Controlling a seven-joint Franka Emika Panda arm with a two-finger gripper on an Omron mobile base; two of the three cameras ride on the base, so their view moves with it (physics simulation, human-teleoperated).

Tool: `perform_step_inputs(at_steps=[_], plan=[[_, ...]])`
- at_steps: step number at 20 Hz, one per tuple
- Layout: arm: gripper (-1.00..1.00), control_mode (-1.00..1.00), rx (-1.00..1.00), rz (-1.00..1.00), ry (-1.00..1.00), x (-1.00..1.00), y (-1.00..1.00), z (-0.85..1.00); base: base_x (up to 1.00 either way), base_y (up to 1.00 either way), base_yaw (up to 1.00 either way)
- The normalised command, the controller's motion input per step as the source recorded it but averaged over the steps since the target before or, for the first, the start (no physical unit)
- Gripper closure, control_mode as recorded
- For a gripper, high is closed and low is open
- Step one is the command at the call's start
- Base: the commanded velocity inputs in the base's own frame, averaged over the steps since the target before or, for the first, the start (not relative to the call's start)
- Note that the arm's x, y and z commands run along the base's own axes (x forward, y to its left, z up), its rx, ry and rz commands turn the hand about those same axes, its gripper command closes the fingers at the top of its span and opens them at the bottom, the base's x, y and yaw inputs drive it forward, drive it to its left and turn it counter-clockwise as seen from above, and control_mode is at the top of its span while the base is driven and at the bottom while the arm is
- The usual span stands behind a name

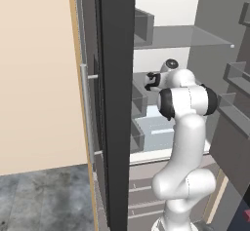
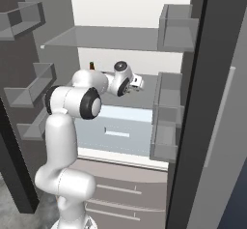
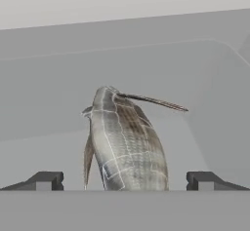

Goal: Take the fish out of the fridge, briefly rinse it in the sink, and place it on the tray next to the sink.

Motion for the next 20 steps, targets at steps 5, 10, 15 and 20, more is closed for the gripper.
perform_step_inputs(at_steps=[5,10,15,20], plan=[[-1.0,-1.0,0.0,0.0,-0.06,-0.14,-0.05,0.04,0.0,0.0,0.0],[-1.0,-1.0,0.0,0.0,0.0,0.0,-0.02,0.0,0.0,0.0,0.0],[-1.0,-1.0,0.0,0.0,0.0,0.0,-0.11,0.0,0.0,0.0,0.0],[-1.0,-1.0,0.0,0.0,0.0,0.0,0.0,-0.12,0.0,0.0,0.0]])
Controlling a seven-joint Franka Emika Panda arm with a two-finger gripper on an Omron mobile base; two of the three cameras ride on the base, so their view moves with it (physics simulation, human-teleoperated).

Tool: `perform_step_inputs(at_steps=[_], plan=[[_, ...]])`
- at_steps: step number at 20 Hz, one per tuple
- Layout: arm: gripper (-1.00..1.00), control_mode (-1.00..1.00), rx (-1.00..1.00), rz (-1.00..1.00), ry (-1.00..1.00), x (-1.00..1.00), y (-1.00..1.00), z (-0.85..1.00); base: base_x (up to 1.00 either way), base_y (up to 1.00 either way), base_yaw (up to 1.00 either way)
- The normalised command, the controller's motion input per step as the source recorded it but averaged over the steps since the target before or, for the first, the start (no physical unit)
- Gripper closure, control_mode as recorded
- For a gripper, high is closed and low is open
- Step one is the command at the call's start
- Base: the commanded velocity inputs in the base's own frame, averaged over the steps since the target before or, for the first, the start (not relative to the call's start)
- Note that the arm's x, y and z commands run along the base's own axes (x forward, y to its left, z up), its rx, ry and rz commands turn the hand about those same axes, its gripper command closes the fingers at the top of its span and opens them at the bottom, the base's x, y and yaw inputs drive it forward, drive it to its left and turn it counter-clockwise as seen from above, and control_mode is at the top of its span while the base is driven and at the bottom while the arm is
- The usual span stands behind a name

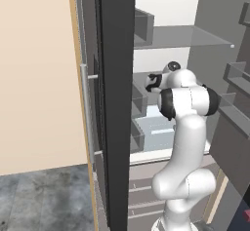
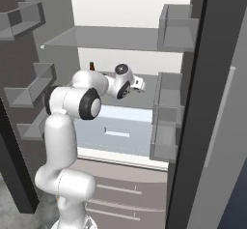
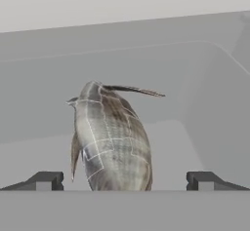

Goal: Take the fish out of the fridge, briefly rinse it in the sink, and place it on the tray next to the sink.

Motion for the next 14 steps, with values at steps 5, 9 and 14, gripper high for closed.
perform_step_inputs(at_steps=[5,9,14], plan=[[-1.0,-1.0,-0.01,0.0,0.05,0.03,0.0,-0.36,0.0,0.0,0.0],[-1.0,-1.0,-0.01,0.0,0.03,0.16,0.09,-0.5,0.0,0.0,0.0],[1.0,-1.0,0.0,0.0,0.01,0.2,0.12,-0.38,0.0,0.0,0.0]])
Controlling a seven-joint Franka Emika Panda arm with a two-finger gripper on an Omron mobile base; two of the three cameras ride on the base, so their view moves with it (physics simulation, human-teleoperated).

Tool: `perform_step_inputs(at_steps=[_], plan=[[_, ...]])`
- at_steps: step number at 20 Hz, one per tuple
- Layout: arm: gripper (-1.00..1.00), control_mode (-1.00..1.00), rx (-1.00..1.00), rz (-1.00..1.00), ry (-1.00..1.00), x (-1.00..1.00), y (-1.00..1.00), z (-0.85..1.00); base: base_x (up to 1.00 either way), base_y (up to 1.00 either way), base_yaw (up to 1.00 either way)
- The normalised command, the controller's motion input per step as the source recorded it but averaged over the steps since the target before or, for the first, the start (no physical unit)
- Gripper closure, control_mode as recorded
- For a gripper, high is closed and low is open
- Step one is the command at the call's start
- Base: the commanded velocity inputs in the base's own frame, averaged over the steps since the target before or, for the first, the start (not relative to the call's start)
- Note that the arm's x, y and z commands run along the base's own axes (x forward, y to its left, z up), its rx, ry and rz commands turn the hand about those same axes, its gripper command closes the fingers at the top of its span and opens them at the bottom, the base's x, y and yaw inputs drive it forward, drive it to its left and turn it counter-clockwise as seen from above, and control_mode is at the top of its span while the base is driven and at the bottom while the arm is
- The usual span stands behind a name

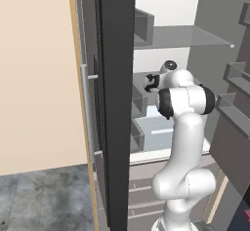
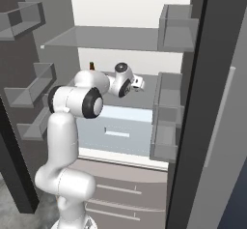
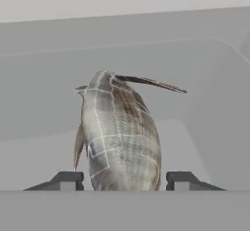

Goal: Take the fish out of the fridge, briefly rinse it in the sink, and place it on the tray next to the sink.

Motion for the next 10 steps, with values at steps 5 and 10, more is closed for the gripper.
perform_step_inputs(at_steps=[5,10], plan=[[1.0,-1.0,0.0,0.0,0.0,0.0,0.0,0.0,0.0,0.0,0.0],[1.0,-1.0,0.0,0.0,-0.01,-0.1,0.01,0.0,0.0,0.0,0.0]])
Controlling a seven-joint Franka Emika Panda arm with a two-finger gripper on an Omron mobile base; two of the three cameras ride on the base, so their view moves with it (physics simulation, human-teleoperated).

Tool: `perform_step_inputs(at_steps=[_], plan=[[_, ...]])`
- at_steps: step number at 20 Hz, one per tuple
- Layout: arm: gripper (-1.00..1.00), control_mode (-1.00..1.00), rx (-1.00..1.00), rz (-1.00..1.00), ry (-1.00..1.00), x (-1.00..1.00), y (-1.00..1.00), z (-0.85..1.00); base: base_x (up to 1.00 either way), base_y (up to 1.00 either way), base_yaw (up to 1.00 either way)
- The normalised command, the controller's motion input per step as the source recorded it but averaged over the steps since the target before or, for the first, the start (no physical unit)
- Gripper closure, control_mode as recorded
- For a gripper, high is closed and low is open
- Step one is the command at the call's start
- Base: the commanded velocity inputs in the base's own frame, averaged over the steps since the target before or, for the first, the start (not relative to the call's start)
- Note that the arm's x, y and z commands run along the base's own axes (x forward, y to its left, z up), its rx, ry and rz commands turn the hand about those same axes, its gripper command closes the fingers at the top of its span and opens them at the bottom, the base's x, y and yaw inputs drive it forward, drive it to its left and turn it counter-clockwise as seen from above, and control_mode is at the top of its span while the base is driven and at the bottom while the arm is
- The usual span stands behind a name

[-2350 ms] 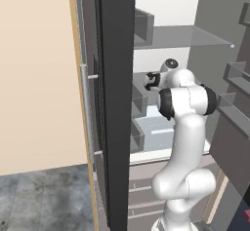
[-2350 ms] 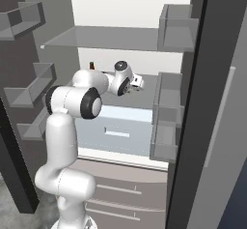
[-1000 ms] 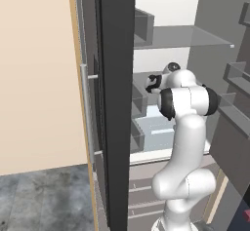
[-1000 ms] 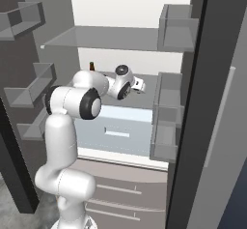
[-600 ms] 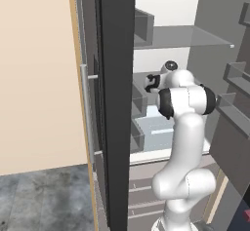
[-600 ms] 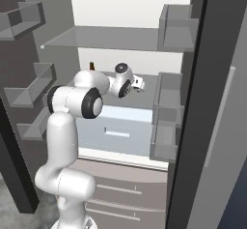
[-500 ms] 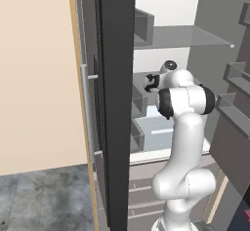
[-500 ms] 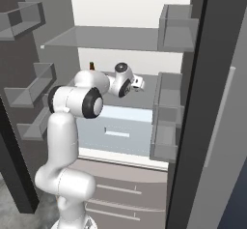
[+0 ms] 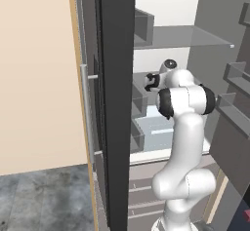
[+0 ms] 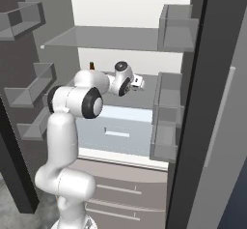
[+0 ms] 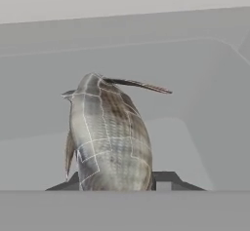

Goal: Take the fish out of the fridge, briefly rinse it in the sink, and place it on the tray next to the sink.

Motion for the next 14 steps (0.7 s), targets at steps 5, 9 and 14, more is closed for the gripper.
perform_step_inputs(at_steps=[5,9,14], plan=[[1.0,-1.0,-0.05,0.0,-0.31,-0.87,0.24,0.57,0.0,0.0,0.0],[1.0,-1.0,-0.01,0.0,-0.23,-1.0,0.38,1.0,0.0,0.0,0.0],[1.0,-1.0,0.01,-0.03,-0.03,-1.0,0.36,0.98,0.0,0.0,0.0]])
